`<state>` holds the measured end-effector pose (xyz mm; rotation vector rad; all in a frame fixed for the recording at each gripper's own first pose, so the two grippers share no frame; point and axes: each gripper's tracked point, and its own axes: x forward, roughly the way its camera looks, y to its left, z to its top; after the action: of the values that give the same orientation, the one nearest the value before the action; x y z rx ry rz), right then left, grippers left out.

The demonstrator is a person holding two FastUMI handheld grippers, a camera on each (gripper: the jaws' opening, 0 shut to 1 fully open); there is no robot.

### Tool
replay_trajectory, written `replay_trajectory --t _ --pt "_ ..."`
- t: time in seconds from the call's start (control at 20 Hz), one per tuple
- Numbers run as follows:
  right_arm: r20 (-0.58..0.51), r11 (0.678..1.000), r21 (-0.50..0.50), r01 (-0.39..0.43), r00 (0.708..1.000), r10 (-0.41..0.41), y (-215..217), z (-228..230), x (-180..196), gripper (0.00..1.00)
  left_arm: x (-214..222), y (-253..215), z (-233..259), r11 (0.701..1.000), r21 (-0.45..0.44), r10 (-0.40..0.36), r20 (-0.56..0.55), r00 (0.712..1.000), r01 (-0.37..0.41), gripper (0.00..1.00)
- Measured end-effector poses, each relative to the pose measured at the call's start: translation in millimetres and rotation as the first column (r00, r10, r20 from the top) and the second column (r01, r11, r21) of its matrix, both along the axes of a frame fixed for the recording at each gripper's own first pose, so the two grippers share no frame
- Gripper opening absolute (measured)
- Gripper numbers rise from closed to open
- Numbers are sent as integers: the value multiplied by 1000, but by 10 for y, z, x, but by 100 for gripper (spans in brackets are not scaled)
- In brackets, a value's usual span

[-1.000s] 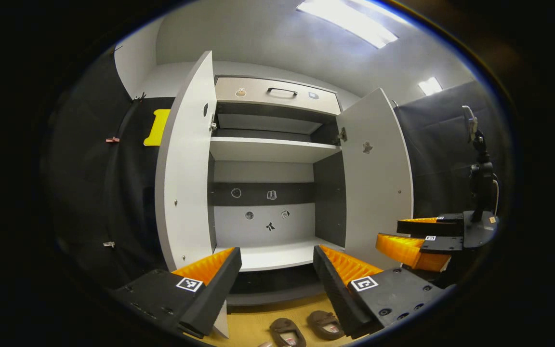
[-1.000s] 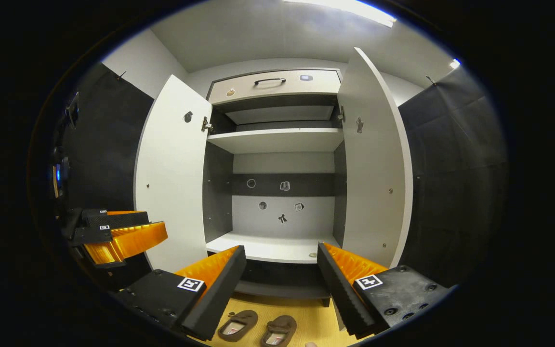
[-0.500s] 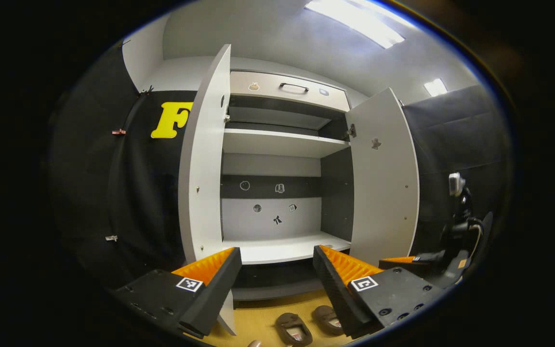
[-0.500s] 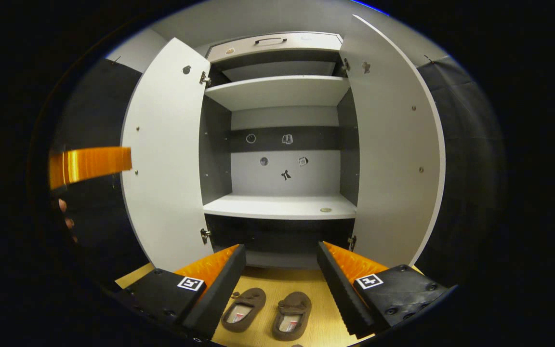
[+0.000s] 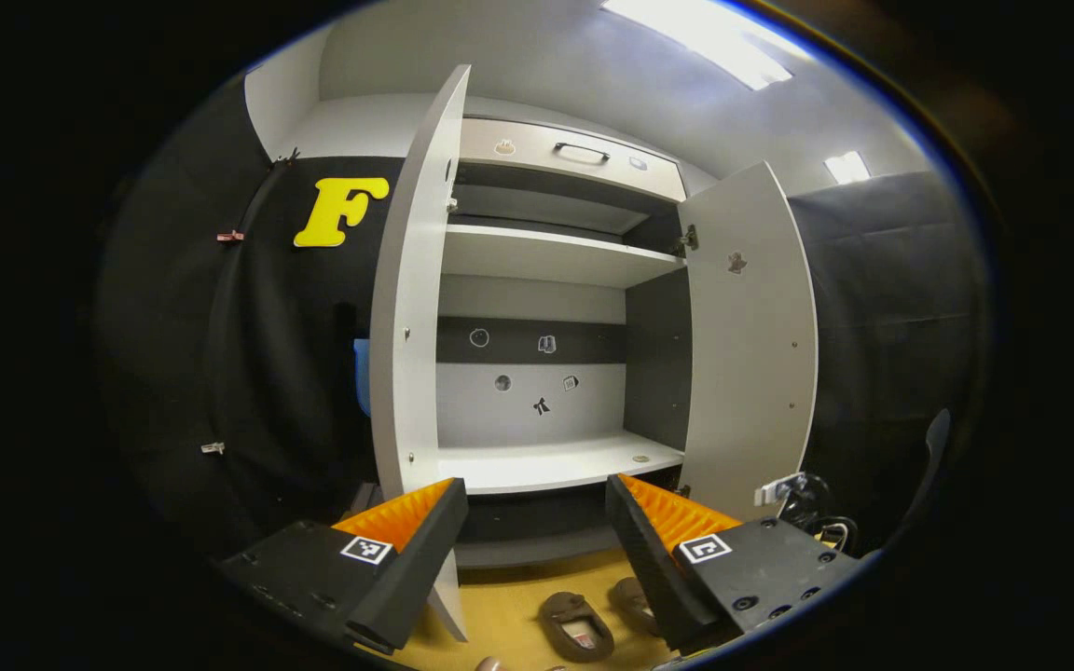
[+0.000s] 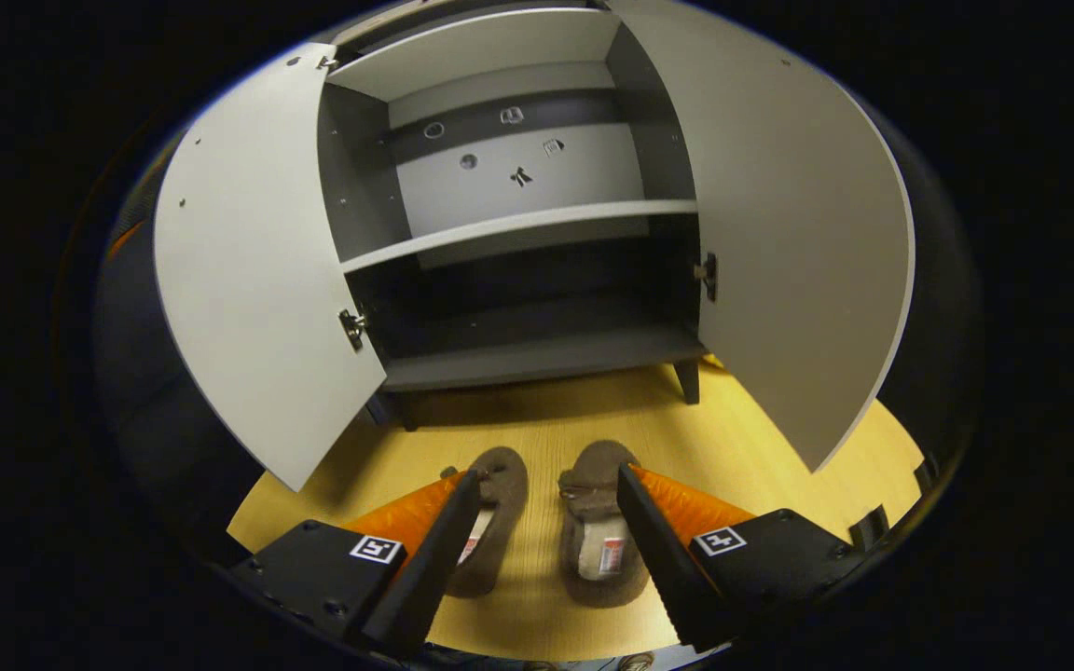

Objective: Grab one shoe with the right hand and put it into the shoe cabinet, grab the other shoe with the left hand and put it into the shoe cabinet; then close the right door with the right hand and the left door with the left hand.

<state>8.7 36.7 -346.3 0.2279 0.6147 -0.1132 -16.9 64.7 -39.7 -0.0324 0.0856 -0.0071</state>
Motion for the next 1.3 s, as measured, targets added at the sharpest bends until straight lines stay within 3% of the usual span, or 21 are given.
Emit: replay_trajectory --t 0.35,0.7,1.05,1.1,1.15,1.25,1.3 --pt "-106 1000 -1 -2 994 2 14 -665 -18 95 19 64 -119 999 -31 -5 -14 1000 4 95" --pt "-183 1000 -10 -15 983 13 28 -1105 104 70 -2 165 -339 999 -35 29 -82 996 -32 95" --pt "-206 999 -32 11 978 -17 -43 -1353 352 65 15 225 -431 999 -16 36 -110 993 -38 95" --pt "-211 999 -39 18 977 -26 -75 -1382 386 63 19 230 -447 999 -13 36 -115 993 -38 95" --pt "-217 999 -39 22 976 -30 -97 -1407 421 53 23 240 -470 999 -11 37 -120 992 -39 95" --pt "-237 998 -55 34 970 -46 -152 -1481 467 57 33 261 -495 999 -13 40 -128 991 -42 95" --pt "-247 997 -62 35 968 -49 -179 -1508 489 50 35 266 -501 999 -14 41 -132 990 -43 95"
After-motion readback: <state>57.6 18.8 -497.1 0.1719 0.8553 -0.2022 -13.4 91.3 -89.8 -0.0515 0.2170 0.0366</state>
